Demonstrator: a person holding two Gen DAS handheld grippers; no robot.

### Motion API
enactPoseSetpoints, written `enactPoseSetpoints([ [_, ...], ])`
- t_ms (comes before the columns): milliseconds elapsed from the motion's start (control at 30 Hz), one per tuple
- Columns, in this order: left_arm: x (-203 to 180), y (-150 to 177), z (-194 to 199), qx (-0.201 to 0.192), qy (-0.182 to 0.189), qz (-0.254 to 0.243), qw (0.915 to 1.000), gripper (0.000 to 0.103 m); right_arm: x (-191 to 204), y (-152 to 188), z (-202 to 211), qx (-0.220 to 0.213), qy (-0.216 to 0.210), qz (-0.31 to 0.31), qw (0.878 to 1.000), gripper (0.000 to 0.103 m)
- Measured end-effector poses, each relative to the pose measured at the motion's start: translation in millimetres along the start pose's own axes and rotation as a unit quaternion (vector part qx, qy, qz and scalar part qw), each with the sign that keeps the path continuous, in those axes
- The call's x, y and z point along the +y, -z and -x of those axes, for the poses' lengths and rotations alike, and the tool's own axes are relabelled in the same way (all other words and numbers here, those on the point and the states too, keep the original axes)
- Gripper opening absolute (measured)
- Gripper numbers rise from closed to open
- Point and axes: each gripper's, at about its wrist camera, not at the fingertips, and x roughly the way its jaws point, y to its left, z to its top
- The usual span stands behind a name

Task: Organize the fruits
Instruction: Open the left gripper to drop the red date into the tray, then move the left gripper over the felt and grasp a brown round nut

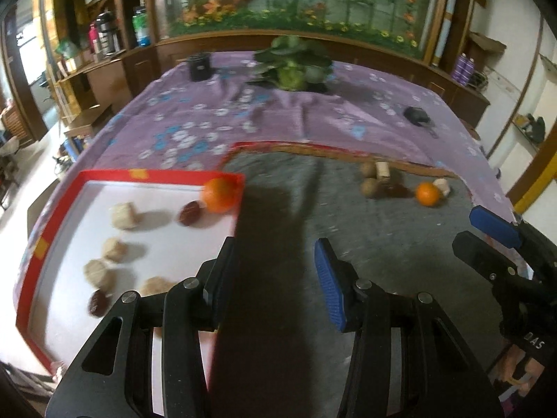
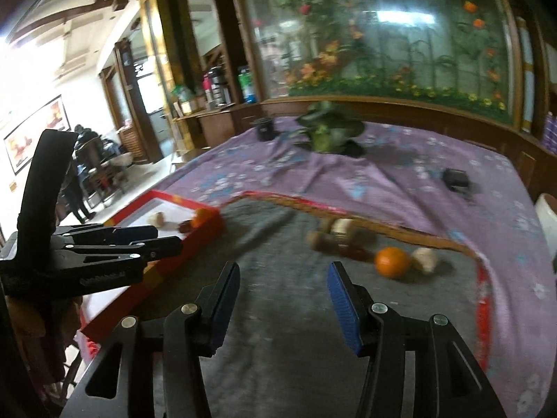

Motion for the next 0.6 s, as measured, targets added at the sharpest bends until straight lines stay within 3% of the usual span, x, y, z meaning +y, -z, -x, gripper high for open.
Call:
enactPoseSetpoints([
  [400,-54.1,-28.1,-50.6,0.044,0.062,-0.021,0.9969,0.047,-59.6,12.0,2.5,0.013,0.019,-0.053,0.998,0.051],
  [600,-68.5,-42.1,-81.2,0.059,0.065,-0.018,0.9959,0.047,-68.5,10.7,-2.3,0.013,0.012,-0.057,0.998,0.051],
])
